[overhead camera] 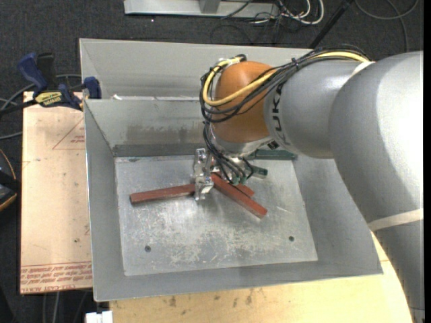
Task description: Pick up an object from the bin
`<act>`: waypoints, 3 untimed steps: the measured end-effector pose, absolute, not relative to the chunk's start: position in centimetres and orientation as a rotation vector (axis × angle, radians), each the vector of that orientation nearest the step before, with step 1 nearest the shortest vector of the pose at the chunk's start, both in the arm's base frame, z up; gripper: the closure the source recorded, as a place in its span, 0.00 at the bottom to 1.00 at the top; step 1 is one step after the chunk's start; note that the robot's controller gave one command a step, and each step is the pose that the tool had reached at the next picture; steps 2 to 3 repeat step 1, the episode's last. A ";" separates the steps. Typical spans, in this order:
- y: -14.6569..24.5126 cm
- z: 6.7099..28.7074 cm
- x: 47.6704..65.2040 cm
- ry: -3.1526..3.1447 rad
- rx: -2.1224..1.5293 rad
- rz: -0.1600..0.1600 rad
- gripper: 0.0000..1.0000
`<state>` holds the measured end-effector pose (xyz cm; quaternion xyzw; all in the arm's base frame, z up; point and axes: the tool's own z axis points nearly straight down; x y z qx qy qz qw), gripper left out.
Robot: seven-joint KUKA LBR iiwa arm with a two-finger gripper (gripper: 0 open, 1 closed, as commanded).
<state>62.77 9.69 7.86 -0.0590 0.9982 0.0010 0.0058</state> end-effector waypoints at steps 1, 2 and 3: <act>11.1 22.4 63.0 3.135 -0.083 0.003 1.00; 11.1 22.4 63.0 3.135 -0.083 0.003 1.00; 11.1 22.4 63.0 3.135 -0.083 0.003 1.00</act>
Offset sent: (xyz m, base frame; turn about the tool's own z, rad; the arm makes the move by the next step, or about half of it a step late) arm 0.0000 0.0000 0.0000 0.0000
